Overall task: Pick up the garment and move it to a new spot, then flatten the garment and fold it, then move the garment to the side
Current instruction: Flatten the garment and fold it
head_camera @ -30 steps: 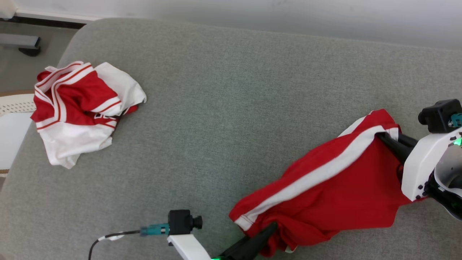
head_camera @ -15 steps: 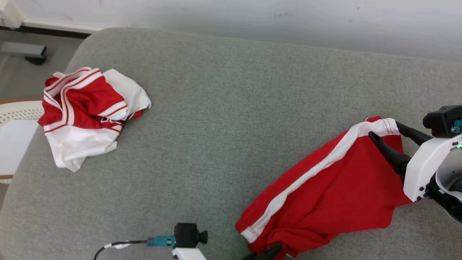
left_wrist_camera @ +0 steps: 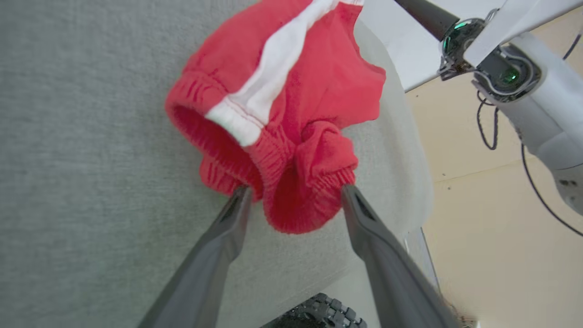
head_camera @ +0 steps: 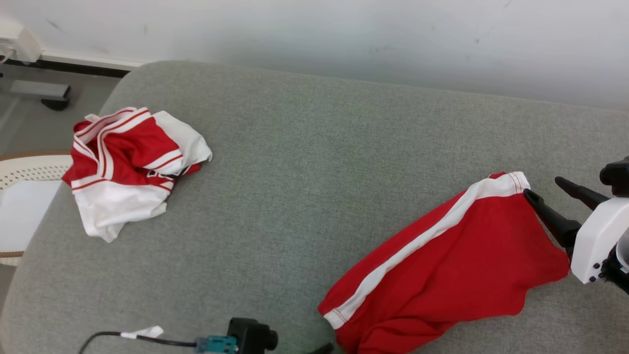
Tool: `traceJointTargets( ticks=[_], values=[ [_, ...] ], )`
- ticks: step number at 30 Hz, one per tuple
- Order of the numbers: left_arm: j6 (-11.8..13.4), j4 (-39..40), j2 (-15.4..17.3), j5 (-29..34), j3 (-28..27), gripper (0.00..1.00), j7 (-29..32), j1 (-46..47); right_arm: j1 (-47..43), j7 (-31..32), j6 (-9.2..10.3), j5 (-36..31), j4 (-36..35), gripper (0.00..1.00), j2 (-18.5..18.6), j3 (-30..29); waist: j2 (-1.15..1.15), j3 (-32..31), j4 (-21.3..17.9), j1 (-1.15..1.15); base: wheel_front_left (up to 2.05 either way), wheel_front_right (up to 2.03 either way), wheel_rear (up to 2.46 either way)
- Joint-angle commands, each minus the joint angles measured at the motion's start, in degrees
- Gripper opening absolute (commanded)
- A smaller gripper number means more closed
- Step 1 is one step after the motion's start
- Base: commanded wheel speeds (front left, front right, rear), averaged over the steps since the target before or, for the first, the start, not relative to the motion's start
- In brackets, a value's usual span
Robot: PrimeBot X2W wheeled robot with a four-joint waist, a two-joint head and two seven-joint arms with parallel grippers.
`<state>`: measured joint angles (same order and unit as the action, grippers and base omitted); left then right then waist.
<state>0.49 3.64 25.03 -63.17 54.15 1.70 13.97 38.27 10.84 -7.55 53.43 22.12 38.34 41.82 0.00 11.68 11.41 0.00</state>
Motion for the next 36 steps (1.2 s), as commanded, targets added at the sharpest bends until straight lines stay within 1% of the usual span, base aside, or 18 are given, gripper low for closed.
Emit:
traceJointTargets(
  ticks=[1, 5, 7, 9, 12, 15, 21, 26, 30, 31, 32, 36],
  values=[
    [1.1, 0.3, 1.3, 2.3, 0.2, 1.00, -0.7, 0.5, -0.8, 0.5, 0.13, 0.4, -0.5, 1.00, 0.7, -0.1, 0.00, -0.2, 0.1, 0.00, 0.00, 0.00, 0.00],
    [5.5, 2.2, 2.9, 8.6, -0.9, 1.00, -4.9, 1.0, -1.0, 4.0, 0.13, 1.7, -1.5, 1.00, 2.2, 0.3, 0.00, 0.2, 0.9, 0.00, 0.00, 0.00, 0.00],
    [7.4, 2.6, 2.7, 10.8, -2.0, 1.00, -7.6, 1.2, -1.0, 5.5, 0.13, 1.5, -1.7, 1.00, 2.9, 0.6, 0.00, 0.7, 1.6, 0.00, 0.00, 0.00, 0.00],
    [9.1, 2.5, 1.6, 12.4, -3.3, 1.00, -10.9, 1.4, -1.1, 6.9, 0.13, 0.8, -1.7, 1.00, 3.2, 1.1, 0.00, 1.3, 2.4, 0.00, 0.00, 0.00, 0.00],
    [10.5, 1.4, 0.6, 15.4, -3.9, 1.00, -13.8, 2.0, -1.0, 8.8, 0.13, -0.4, -0.8, 1.00, 3.2, 1.6, 0.00, 2.0, 3.6, 0.00, 0.00, 0.00, 0.00],
    [11.1, 0.5, -1.1, 17.5, -4.5, 1.00, -15.6, 2.4, -0.8, 10.5, 0.13, -1.6, 0.3, 1.00, 2.9, 1.8, 0.00, 2.8, 4.7, 0.00, 0.00, 0.00, 0.00],
    [10.5, -1.5, -5.0, 22.5, -5.8, 1.00, -16.9, 2.4, 0.4, 12.3, 0.13, -3.6, 3.2, 1.00, 2.4, 1.2, 0.00, 4.3, 6.8, 0.00, 0.00, 0.00, 0.00],
    [8.2, -3.3, -8.6, 25.5, -8.4, 1.00, -16.9, 0.8, -0.1, 15.4, 0.13, -2.4, 5.6, 1.00, 0.7, 1.2, 0.00, 5.0, 8.1, 0.00, 0.00, 0.00, 0.00],
    [6.1, -4.7, -10.5, 27.3, -10.6, 1.00, -16.9, -0.1, -0.9, 18.5, -0.08, -0.2, 5.9, 1.00, -1.4, 2.0, 0.00, 5.0, 8.5, 0.00, 0.00, 0.00, 0.00],
    [5.7, -5.1, -10.9, 27.8, -11.2, 1.00, -16.9, -0.4, -1.0, 19.4, -0.15, 0.0, 5.8, 0.78, -1.5, 2.5, 0.00, 4.9, 8.5, 0.00, 0.00, 0.00, 0.00],
    [5.2, -5.3, -11.3, 28.2, -11.8, 1.00, -16.9, -0.5, -1.1, 19.4, -0.15, 0.6, 5.5, 0.00, -1.6, 2.6, 0.00, 4.8, 8.4, 0.00, 0.00, 0.00, 0.00],
    [3.8, -6.5, -12.3, 30.0, -14.1, 1.00, -16.9, -1.7, -1.7, 17.6, 0.00, 3.1, 6.4, 0.00, -1.3, -0.3, 0.00, 3.8, 7.2, 0.00, 0.00, 0.00, 0.00]
  ],
)
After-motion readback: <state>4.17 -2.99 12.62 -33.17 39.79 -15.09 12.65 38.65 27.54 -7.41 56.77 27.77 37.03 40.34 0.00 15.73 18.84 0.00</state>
